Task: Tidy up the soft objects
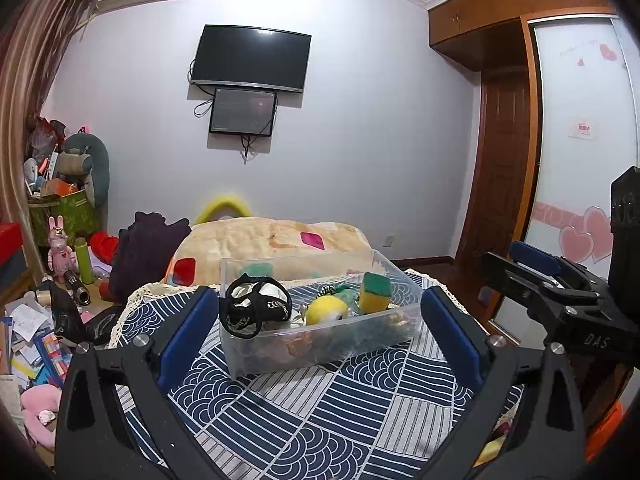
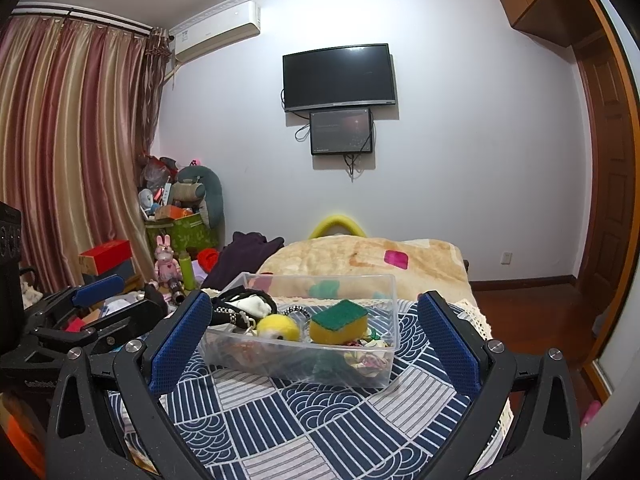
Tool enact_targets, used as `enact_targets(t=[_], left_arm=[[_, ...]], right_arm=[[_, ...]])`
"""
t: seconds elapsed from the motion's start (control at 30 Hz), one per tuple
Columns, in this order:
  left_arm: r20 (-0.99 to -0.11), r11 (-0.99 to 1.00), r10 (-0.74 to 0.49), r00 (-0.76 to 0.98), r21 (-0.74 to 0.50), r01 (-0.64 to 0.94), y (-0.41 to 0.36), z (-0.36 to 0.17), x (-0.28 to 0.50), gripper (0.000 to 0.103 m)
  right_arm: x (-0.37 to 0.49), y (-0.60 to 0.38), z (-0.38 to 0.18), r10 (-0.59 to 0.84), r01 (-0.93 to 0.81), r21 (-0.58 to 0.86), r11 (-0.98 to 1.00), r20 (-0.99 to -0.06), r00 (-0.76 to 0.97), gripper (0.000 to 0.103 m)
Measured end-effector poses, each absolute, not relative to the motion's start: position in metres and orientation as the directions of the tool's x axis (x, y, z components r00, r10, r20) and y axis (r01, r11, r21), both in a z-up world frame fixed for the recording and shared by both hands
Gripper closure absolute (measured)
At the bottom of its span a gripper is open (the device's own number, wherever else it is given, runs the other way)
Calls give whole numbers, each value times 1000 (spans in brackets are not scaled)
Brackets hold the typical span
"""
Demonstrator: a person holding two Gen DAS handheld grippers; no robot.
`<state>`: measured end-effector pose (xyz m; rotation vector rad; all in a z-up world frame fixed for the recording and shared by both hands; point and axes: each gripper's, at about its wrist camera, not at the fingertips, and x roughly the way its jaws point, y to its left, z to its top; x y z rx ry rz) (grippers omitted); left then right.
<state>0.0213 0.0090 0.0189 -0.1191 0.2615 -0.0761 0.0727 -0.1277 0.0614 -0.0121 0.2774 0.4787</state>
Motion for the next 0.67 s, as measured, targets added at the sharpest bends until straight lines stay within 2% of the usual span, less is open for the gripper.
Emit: enact_targets(t=[0.67], left_arm=[[-256, 990, -93, 962, -127, 62, 8, 18, 20, 0]], right_arm=[[73, -126, 57, 457, -461, 54, 886, -280, 844, 0]])
